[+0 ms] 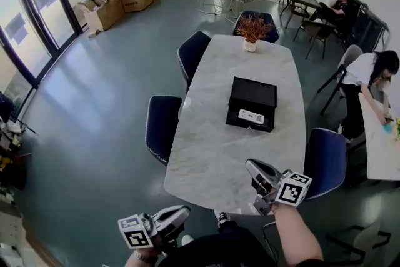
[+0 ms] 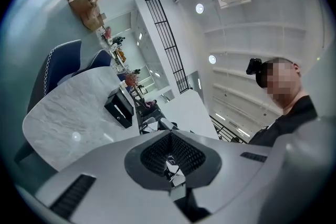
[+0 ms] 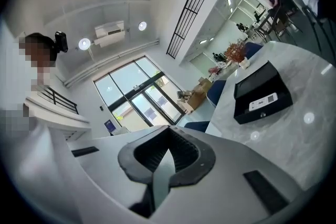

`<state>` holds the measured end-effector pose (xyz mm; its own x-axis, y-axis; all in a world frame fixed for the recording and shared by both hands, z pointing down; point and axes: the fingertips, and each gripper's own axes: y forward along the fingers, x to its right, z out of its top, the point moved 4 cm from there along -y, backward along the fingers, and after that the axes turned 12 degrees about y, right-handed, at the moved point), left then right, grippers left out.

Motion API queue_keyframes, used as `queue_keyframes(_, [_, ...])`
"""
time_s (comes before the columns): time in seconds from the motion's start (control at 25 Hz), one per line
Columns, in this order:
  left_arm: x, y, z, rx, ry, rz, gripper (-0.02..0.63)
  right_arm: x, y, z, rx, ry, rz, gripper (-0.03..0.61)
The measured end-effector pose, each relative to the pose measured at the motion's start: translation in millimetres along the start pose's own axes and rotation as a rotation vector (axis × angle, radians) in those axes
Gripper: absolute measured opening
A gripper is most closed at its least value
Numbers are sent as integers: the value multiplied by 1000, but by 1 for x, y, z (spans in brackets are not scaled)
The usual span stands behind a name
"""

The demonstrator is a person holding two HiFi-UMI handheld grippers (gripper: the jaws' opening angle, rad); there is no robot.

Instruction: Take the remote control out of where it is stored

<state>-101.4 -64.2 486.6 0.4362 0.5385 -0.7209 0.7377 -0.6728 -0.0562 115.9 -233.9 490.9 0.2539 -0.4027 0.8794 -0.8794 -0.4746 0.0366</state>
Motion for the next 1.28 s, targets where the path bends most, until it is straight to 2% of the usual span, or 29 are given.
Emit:
queue_keyframes(0.28, [-6,28,9,30,-2,45,8,58,14,69,-73,-163,-130,9])
queue_keyframes(0.64, [-18,48,9,73,-15,123,8,128,40,145,-171,-276,-282,9])
queue_keyframes(0.8, [-24,53,10,90,-27,155,8,163,56,163,-251,-339,-355,11])
queue_keyframes(0.96, [-30,60,11,100,-31,173,8,197,72,174,-360,-424,-425,57])
queue_keyframes(1.28, [-32,60,10,119,-44,215,8,240,94,178,-623,-692,-537,115])
